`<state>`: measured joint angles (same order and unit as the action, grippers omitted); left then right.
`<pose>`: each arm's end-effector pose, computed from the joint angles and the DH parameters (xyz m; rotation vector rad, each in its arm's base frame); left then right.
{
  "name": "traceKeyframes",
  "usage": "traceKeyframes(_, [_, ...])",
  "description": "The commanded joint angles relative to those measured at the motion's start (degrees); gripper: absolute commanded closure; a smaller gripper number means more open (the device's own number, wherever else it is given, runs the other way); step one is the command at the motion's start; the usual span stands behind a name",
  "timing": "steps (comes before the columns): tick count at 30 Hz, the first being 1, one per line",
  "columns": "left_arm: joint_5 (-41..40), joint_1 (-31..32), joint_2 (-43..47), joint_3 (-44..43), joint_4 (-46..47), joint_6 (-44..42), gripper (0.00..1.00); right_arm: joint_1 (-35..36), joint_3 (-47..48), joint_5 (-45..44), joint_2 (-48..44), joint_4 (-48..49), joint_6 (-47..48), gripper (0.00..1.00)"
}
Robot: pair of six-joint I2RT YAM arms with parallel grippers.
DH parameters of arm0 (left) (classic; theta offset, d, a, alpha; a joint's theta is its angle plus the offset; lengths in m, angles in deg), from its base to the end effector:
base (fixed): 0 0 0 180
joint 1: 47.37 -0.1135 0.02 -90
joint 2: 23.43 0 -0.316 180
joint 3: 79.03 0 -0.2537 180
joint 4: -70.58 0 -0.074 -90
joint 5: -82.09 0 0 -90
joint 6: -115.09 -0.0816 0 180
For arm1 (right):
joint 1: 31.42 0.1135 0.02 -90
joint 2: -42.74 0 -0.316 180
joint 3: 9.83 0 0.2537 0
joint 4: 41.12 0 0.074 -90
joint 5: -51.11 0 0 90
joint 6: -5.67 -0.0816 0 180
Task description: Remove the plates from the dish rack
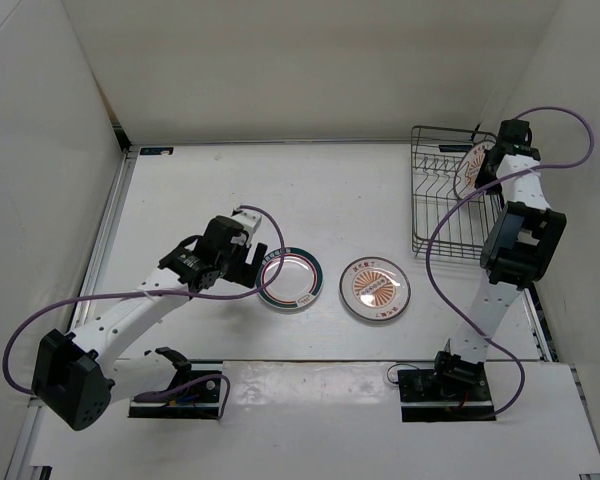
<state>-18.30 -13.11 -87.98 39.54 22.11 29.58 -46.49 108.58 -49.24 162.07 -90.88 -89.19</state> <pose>0.2012 -0.1192 0.2641 0.5546 2.3886 -0.0730 0.5043 -0.1510 0.2656 0.5036 2.4067 -0.2998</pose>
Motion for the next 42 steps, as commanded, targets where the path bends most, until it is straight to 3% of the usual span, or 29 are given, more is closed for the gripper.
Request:
traceKeyframes(1, [-0.8,0.1,-0.6,-2.2,-0.6,-0.4,0.0,-0.3,3.1,-0.6,0.4,1.4,0.9,0.78])
traceKeyframes(5, [-1.0,0.1,-0.7,-2.1,-0.7,-0.5,0.0,-0.5,3.4,-0.2,0.6,1.7,1.4,0.82])
traceKeyframes(9, [-0.9,0.2,-1.2,-2.1,-0.8,-0.5,0.0,-0.5,4.0,0.1,0.6,1.9,1.3,1.0])
traceKeyframes(23, [-0.9,0.0,-0.6,-2.4,-0.8,-0.5,0.0,0.3,6.5,0.5,-6.2,0.8,-0.7,1.0])
traceKeyframes(32, [1.6,0.2,0.2,-2.3,-0.6,0.5,0.0,3.4,8.7,-2.0,-16.6,-1.4,-14.1,1.0])
traceKeyframes(35, [2.0,0.0,0.2,-2.0,-0.8,0.8,0.0,6.3,2.8,-5.0,-22.2,-4.0,-19.5,1.0])
traceKeyframes(36, [2.0,0.1,0.3,-2.0,-0.6,0.9,0.0,7.3,-2.5,-4.1,-29.0,-2.7,-21.7,1.0])
traceKeyframes(38, [1.8,0.1,0.5,-1.9,-0.7,0.9,0.0,8.7,-14.6,1.5,-34.7,1.3,-25.8,1.0])
traceKeyframes(39, [1.7,0.1,1.0,-1.8,-0.5,0.7,0.0,9.4,-19.5,3.5,-44.6,3.5,-28.5,1.0])
traceKeyframes(40, [1.4,0.2,1.0,-1.7,-0.5,0.8,0.0,9.8,-35.6,9.6,-48.1,12.7,-30.2,1.0])
traceKeyframes(42, [1.9,0.2,1.3,-1.4,-0.3,1.0,0.0,10.8,-47.3,15.5,-57.5,17.3,-35.9,1.0])
